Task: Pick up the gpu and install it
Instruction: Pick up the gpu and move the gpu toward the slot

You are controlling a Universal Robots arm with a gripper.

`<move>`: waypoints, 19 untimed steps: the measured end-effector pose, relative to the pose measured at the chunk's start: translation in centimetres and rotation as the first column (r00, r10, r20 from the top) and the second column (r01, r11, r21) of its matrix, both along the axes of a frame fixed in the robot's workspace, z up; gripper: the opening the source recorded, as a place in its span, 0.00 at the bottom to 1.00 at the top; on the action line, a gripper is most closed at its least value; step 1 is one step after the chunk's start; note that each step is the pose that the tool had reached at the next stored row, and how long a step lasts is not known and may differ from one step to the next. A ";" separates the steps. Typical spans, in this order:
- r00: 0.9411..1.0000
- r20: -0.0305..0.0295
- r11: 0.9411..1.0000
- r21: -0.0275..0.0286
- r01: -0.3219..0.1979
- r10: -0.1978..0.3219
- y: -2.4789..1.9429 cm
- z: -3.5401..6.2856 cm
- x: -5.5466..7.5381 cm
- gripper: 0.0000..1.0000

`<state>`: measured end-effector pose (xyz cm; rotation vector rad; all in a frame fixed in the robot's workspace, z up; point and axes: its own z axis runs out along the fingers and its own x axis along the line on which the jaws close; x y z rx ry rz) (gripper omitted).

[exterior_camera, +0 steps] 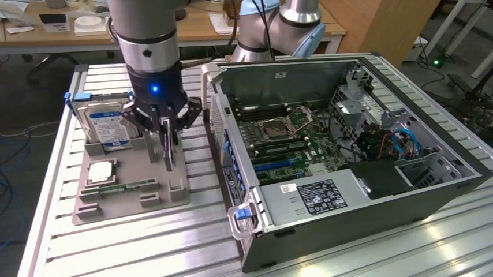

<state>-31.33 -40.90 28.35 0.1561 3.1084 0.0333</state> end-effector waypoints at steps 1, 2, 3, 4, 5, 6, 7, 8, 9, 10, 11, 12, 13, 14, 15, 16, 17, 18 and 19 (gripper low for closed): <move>1.000 0.000 1.000 0.000 0.000 0.000 0.00 0.34 0.0 0.29; 1.000 0.000 1.000 0.000 0.000 0.000 0.00 0.66 0.0 0.29; 1.000 0.000 1.000 0.000 0.000 0.000 0.00 0.99 0.0 0.29; 1.000 0.000 1.000 0.000 0.000 0.000 0.00 1.34 0.0 0.29; 1.000 0.000 1.000 0.000 0.000 0.000 0.00 1.71 0.0 0.29; 1.000 0.000 1.000 0.000 0.000 0.000 0.00 2.08 0.0 0.29; 1.000 0.000 1.000 0.000 0.000 0.000 0.00 2.42 0.0 0.29; 1.000 0.000 1.000 0.000 0.000 0.000 0.00 2.78 0.0 0.29; 1.000 0.000 1.000 0.000 0.000 0.000 0.00 3.16 0.0 0.29; 1.000 0.000 1.000 0.000 0.000 0.000 0.00 3.52 0.0 0.29; 1.000 0.000 1.000 0.000 0.000 0.000 0.00 3.85 0.0 0.29; 1.000 0.000 1.000 0.000 0.000 0.000 0.00 4.18 0.0 0.29; 1.000 0.000 1.000 0.000 0.000 0.000 0.00 4.55 0.0 0.29; 1.000 0.000 1.000 0.000 0.000 0.000 0.00 4.90 0.0 0.29; 1.000 0.000 1.000 0.000 0.000 0.000 0.00 5.24 0.0 0.29; 1.000 0.000 1.000 0.000 0.000 0.000 0.00 5.55 0.0 0.29; 1.000 0.000 1.000 0.000 0.000 0.000 0.00 5.82 0.0 0.29; 1.000 0.000 1.000 0.000 0.000 0.000 0.00 6.09 0.0 0.29; 1.000 0.000 1.000 0.000 0.000 0.000 0.00 6.37 0.0 0.29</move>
